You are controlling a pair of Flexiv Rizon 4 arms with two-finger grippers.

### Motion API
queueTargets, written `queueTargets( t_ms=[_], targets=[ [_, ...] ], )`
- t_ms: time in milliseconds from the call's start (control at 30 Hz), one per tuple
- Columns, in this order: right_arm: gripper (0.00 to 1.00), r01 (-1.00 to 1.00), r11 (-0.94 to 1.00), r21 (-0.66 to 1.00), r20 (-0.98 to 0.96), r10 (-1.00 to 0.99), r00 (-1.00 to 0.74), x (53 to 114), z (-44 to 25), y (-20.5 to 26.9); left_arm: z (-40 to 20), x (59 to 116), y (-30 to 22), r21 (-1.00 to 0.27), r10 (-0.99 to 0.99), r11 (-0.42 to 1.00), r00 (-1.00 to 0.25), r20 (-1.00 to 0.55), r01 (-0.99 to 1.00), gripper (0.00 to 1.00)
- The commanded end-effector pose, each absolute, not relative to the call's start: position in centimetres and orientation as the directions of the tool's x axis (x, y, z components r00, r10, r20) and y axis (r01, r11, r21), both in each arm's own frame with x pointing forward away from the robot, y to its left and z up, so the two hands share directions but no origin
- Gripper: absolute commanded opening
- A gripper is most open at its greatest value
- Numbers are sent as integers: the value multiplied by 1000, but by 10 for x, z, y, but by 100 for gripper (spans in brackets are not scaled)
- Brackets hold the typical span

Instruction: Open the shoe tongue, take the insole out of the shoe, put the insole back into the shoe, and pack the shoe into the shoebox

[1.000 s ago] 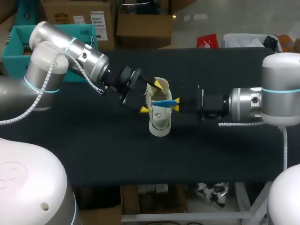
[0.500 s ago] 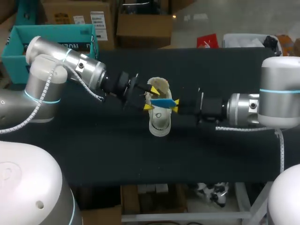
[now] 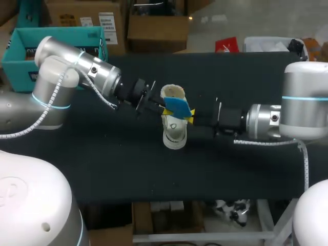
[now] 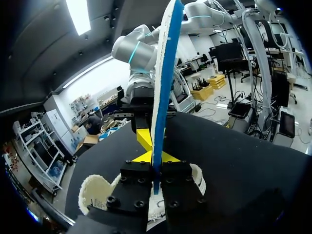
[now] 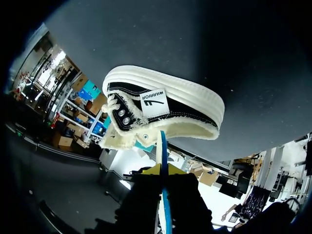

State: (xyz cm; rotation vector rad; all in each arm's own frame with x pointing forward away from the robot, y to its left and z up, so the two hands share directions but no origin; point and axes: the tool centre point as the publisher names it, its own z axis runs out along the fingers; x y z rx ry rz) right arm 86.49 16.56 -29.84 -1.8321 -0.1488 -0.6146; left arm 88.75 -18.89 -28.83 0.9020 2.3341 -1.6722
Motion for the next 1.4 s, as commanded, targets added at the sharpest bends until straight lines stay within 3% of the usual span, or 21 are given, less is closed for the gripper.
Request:
queueTargets(
  t_ms=[33, 67, 200, 233, 1200, 1333, 1400],
  targets=[
    [0, 397, -345, -851, 480, -202, 854, 864, -300, 167, -292, 893, -191, -816, 404, 204, -806, -433, 541, 0],
    [0, 397, -344, -851, 480, -202, 854, 864, -300, 167, -293, 893, -191, -814, 408, 205, -803, -434, 544, 0],
    [86, 394, -350, -850, 478, -197, 856, 864, -301, 169, -296, 895, -190, -798, 432, 211, -787, -441, 564, 0],
    [100, 393, -351, -850, 477, -196, 857, 864, -301, 169, -297, 895, -190, -792, 435, 215, -782, -446, 571, 0],
    [100, 397, -411, -821, 506, -199, 840, 867, -318, 179, -342, 947, -198, -664, 557, 178, -630, -541, 727, 0],
    [89, 398, -424, -814, 515, -209, 831, 870, -321, 181, -340, 947, -198, -661, 576, 158, -612, -542, 733, 0],
    [69, 400, -433, -808, 524, -216, 824, 871, -322, 182, -339, 945, -197, -659, 583, 146, -602, -546, 738, 0]
  ],
)
